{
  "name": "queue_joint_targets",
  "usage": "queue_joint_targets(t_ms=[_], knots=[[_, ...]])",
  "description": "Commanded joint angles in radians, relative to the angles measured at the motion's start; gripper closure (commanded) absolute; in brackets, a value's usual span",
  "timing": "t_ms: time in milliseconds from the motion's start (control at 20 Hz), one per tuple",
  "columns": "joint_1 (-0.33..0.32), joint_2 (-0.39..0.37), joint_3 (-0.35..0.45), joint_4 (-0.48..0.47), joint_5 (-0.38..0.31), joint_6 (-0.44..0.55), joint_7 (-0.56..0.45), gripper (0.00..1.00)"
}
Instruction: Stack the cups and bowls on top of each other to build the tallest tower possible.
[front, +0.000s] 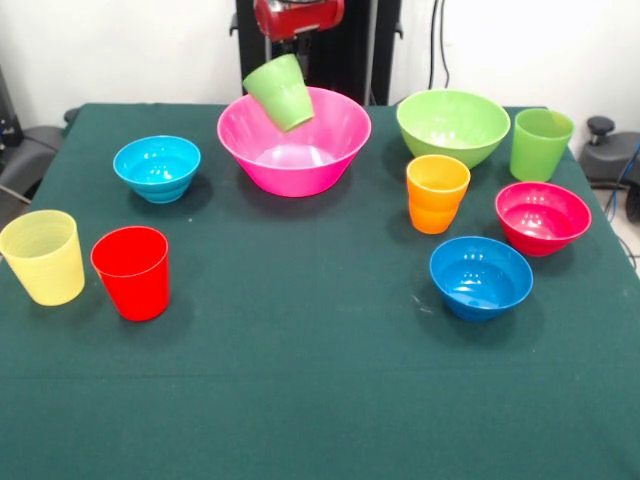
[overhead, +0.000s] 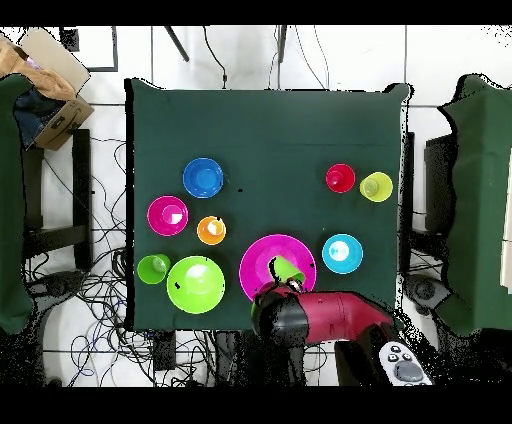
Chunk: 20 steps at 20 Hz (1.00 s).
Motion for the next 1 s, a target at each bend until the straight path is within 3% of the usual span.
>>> queue_joint_targets(t_ms=[50,500,1000], knots=[[0.059,0.119,-0.040,-0.099,-0.051,-0.103,0.163,1.00],[0.110,0.237,-0.102,-0.163,-0.038,-0.209,0.175,1.00],[0.139,0.258,-0.130,-0.183,-0.007,-0.226,0.157,1.00]])
